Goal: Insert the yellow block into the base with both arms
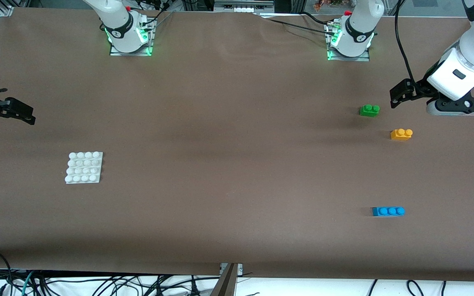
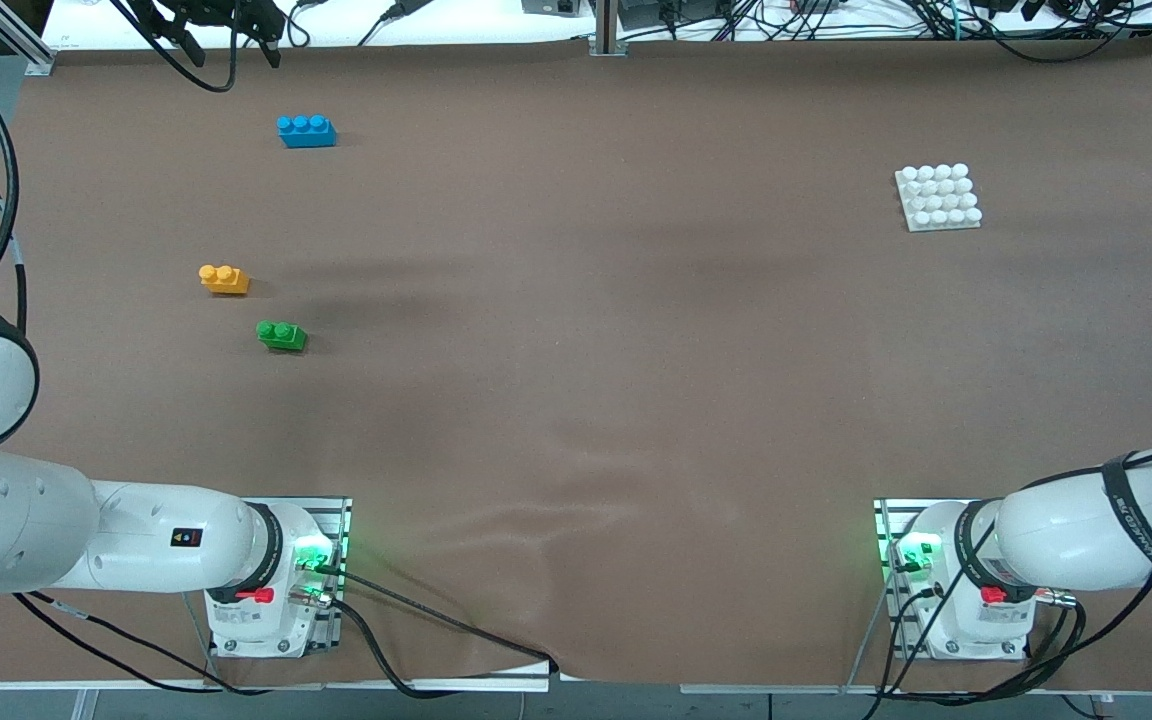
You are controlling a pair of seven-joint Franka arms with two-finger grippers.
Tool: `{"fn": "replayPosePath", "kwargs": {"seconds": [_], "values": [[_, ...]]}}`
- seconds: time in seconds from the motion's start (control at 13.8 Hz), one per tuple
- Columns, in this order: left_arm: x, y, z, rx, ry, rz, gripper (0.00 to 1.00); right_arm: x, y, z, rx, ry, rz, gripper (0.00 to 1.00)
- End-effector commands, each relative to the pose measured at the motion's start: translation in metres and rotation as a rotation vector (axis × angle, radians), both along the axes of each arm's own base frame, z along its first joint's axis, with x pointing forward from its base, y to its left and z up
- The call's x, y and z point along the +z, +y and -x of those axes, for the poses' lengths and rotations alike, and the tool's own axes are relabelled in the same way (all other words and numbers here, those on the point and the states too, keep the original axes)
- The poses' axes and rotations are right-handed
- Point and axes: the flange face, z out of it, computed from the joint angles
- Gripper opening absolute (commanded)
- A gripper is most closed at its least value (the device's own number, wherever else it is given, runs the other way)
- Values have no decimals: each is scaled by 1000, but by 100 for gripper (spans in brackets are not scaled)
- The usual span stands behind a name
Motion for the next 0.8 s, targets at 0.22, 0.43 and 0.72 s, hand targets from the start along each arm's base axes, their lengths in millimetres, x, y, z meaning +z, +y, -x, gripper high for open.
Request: {"fn": "replayPosePath", "kwargs": {"seconds": [0.22, 0.43, 0.72], "values": [[6, 4, -4, 8, -3, -29, 100, 3, 2, 0, -1, -9, 17, 100], [6, 3, -4, 13, -3, -27, 100, 2, 0, 0, -6, -6, 20, 100], [5, 1, -4, 8, -1, -27, 100, -32, -14, -12, -27, 51, 29, 100]]}}
